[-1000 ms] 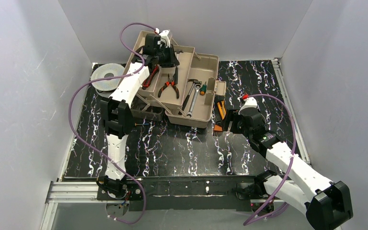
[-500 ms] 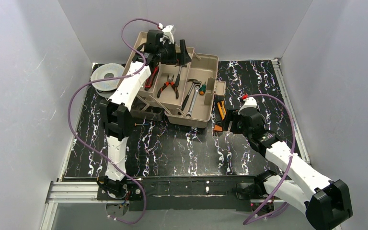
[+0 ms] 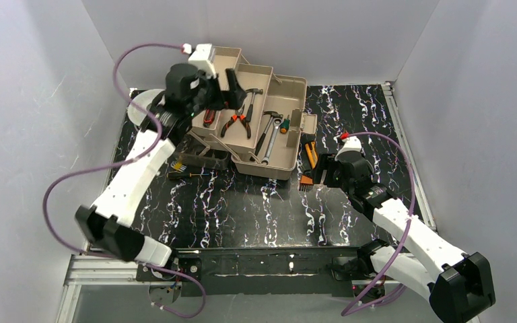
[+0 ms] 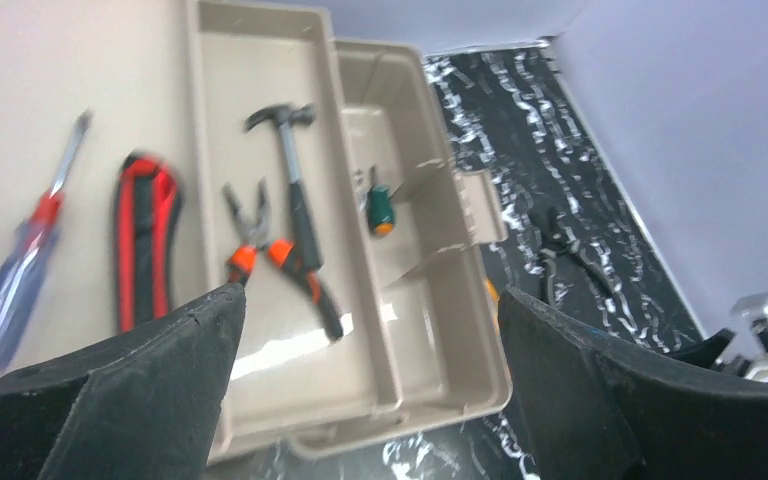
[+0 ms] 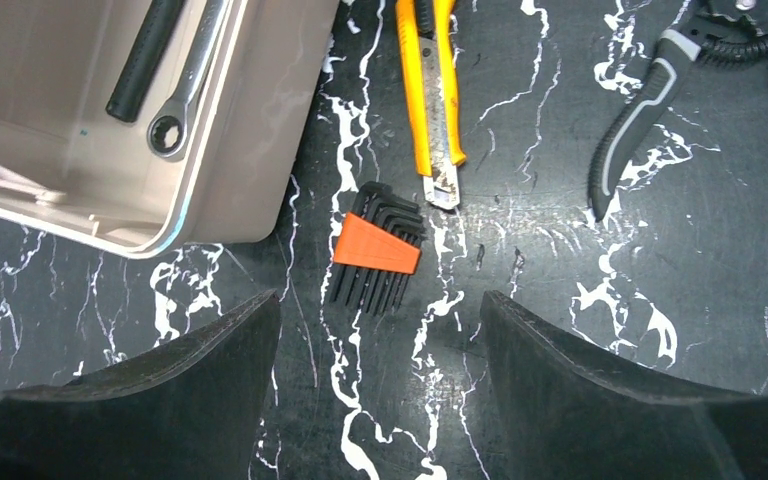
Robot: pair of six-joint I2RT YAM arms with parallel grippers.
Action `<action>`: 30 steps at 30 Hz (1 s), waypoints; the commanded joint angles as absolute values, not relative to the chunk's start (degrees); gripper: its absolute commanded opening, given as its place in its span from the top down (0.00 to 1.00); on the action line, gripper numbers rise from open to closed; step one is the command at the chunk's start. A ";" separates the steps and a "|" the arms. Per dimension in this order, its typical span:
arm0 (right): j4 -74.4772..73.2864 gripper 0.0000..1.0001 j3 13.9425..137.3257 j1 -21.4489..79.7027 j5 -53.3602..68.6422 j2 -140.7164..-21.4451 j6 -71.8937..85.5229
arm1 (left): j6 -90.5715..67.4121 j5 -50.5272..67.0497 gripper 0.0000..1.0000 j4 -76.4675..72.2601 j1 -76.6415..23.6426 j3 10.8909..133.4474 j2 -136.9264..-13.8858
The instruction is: Pack the tool kit
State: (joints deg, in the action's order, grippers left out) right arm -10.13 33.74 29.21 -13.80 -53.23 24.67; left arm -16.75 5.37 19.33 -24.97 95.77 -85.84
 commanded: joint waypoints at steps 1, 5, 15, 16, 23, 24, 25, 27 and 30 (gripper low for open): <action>-9.60 0.20 35.43 28.84 -18.55 -53.43 25.97 | -18.49 -6.34 0.02 19.52 -24.44 83.79 -72.59; -12.45 0.21 36.92 28.22 -20.92 -55.79 27.35 | -14.23 -13.85 0.02 25.48 -24.17 77.97 -63.00; -15.65 0.22 40.39 19.38 -13.59 -61.48 30.07 | -9.30 -20.79 0.02 31.67 -24.09 66.53 -50.77; -16.21 0.22 40.92 18.40 -13.16 -61.97 30.58 | -9.24 -20.63 0.02 31.53 -24.13 65.26 -49.95; -15.73 0.31 44.97 15.82 1.48 -67.52 31.23 | -9.10 -20.05 0.02 30.78 -24.17 57.16 -45.00; -14.66 0.33 44.72 15.82 4.35 -68.39 31.97 | -9.03 -20.26 0.02 30.78 -24.10 56.38 -44.25; -12.83 0.35 44.22 15.82 6.66 -69.01 33.32 | -8.83 -20.44 0.02 30.79 -24.10 55.63 -43.50; -9.46 0.38 43.03 15.91 10.27 -70.41 35.40 | -7.86 -20.34 0.02 30.95 -24.11 54.81 -42.24; -6.86 0.39 42.45 15.95 11.46 -72.90 36.21 | -6.83 -20.19 0.02 32.27 -24.17 54.37 -40.85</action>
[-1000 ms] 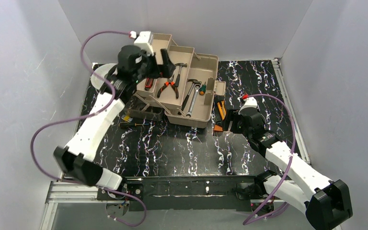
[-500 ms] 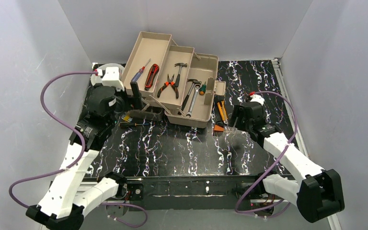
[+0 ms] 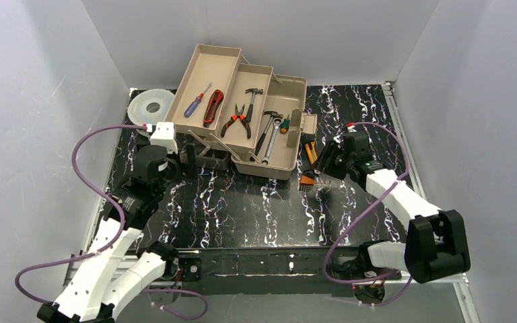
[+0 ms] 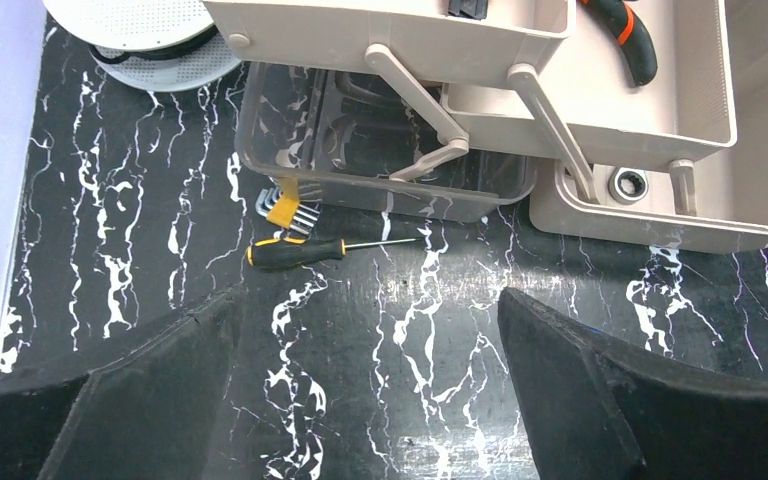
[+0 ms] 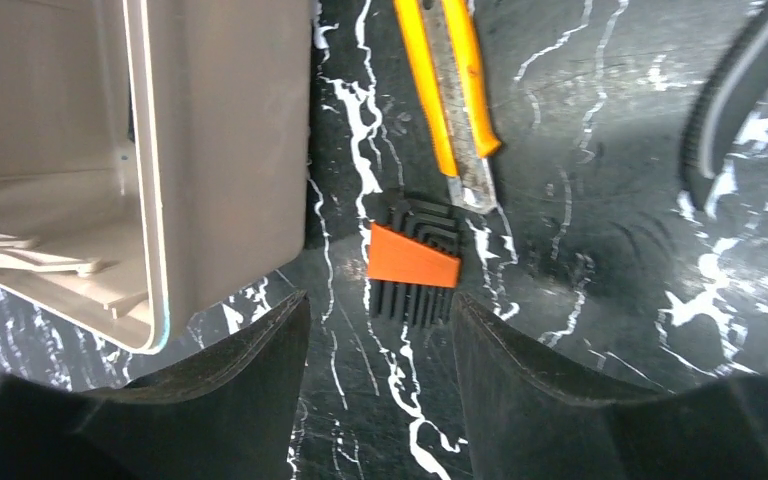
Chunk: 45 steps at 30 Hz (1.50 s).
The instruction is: Pack the tool kit
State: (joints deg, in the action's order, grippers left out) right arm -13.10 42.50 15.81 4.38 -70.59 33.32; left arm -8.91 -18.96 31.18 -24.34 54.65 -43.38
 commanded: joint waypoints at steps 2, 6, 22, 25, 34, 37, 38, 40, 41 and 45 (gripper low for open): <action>-5.84 0.39 42.53 16.00 10.30 -74.66 35.90 | -6.41 -20.28 0.02 32.65 -24.16 53.69 -39.90; -4.94 0.39 43.49 15.91 7.28 -76.99 34.51 | -6.19 -20.30 0.02 32.53 -24.19 51.55 -37.55; -4.30 0.41 48.71 15.82 5.37 -88.27 33.24 | -4.54 -23.42 0.02 29.62 -24.22 48.34 -34.01; -4.37 0.45 49.58 15.82 5.73 -89.45 32.89 | -4.49 -23.96 0.02 29.63 -24.18 48.30 -34.01; -5.63 0.64 50.41 15.82 9.38 -91.51 32.26 | -4.39 -24.33 0.02 29.62 -24.17 48.27 -34.19; -5.68 0.64 50.43 15.91 10.10 -91.76 32.26 | -4.40 -24.43 0.02 29.62 -24.22 48.23 -34.19; -5.82 0.64 50.45 15.89 10.14 -91.86 32.19 | -4.34 -24.51 0.02 29.66 -24.18 48.24 -34.17; -5.90 0.65 50.53 15.91 10.15 -92.05 32.09 | -4.31 -24.58 0.02 29.71 -24.17 48.21 -34.04; -5.89 0.65 50.46 15.91 10.16 -92.13 32.08 | -4.31 -24.56 0.02 29.71 -24.17 48.25 -33.97; -5.95 0.71 50.93 15.91 10.73 -92.73 32.11 | -4.31 -24.61 0.02 29.70 -24.19 48.23 -33.55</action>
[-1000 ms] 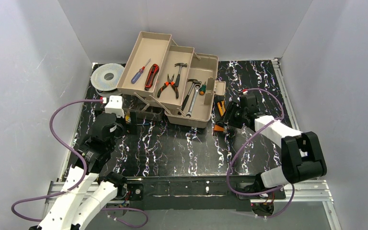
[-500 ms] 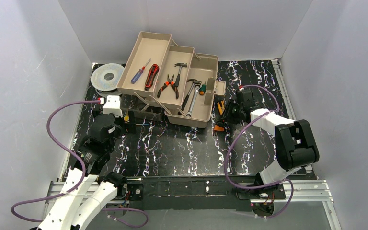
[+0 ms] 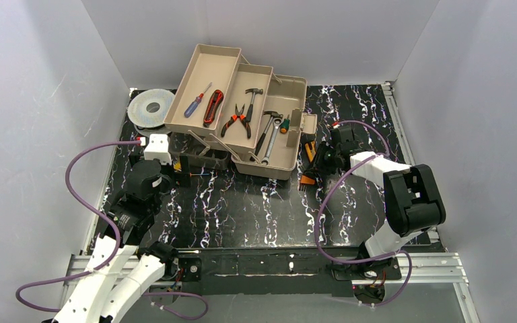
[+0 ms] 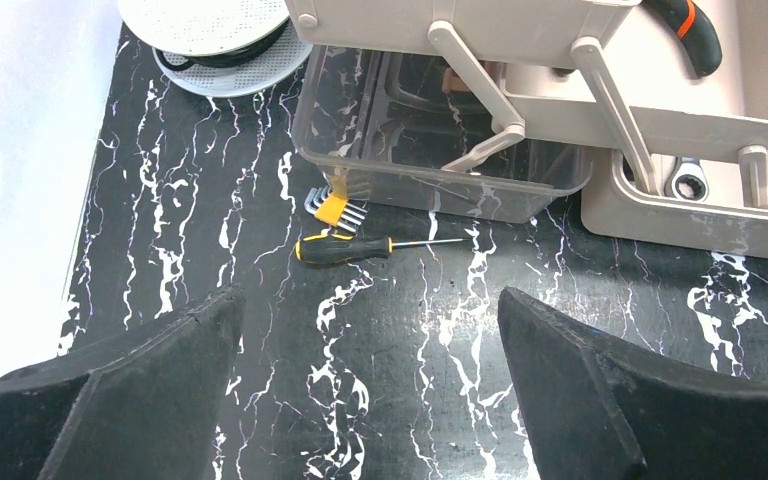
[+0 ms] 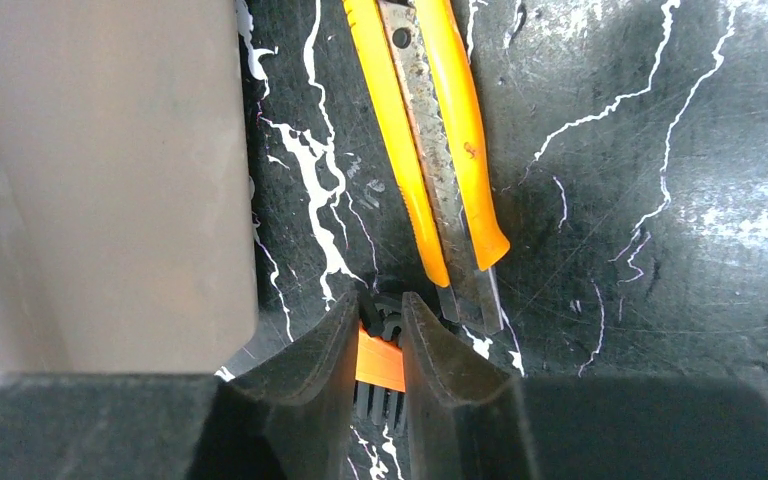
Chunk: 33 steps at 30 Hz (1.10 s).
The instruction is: Pack the tool kit
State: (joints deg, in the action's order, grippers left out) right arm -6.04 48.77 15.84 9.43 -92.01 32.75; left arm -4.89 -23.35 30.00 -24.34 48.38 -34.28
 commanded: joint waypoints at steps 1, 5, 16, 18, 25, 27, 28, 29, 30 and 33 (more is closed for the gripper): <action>-6.05 0.71 51.08 15.91 10.88 -92.88 32.14 | -4.38 -24.68 0.02 29.71 -24.17 48.21 -33.43; -6.06 0.81 51.07 15.91 11.04 -93.17 31.93 | -4.31 -25.48 0.02 29.70 -24.17 48.06 -32.52; -8.13 0.99 51.00 15.91 11.01 -89.26 31.13 | -4.39 -27.91 0.02 29.71 -24.17 47.96 -31.03; -9.49 0.99 51.05 15.91 10.45 -87.66 30.56 | -4.39 -27.87 0.02 29.70 -24.17 47.98 -31.09; -15.33 0.99 51.06 15.84 4.19 -81.47 28.61 | -4.42 -27.50 0.02 29.71 -24.18 48.07 -31.03; -16.20 0.99 50.61 15.81 2.59 -78.24 28.14 | -4.40 -27.55 0.02 29.71 -24.15 48.15 -30.98; -16.30 0.99 50.15 15.82 1.94 -75.22 27.85 | -4.44 -27.50 0.02 29.69 -24.14 48.14 -30.98; -16.53 0.99 50.32 15.82 1.73 -73.64 27.43 | -4.40 -27.50 0.02 29.70 -24.16 48.16 -30.94; -17.60 0.99 52.09 15.99 2.31 -71.11 26.09 | -4.40 -27.48 0.02 29.71 -24.15 48.11 -30.85; -17.60 0.99 59.82 20.65 2.21 -67.77 23.38 | -4.48 -27.26 0.02 29.69 -24.15 48.08 -30.45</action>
State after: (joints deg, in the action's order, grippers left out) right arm -19.42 50.85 16.58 2.35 -71.59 26.76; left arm -4.89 -26.39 30.00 -24.34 48.36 -31.11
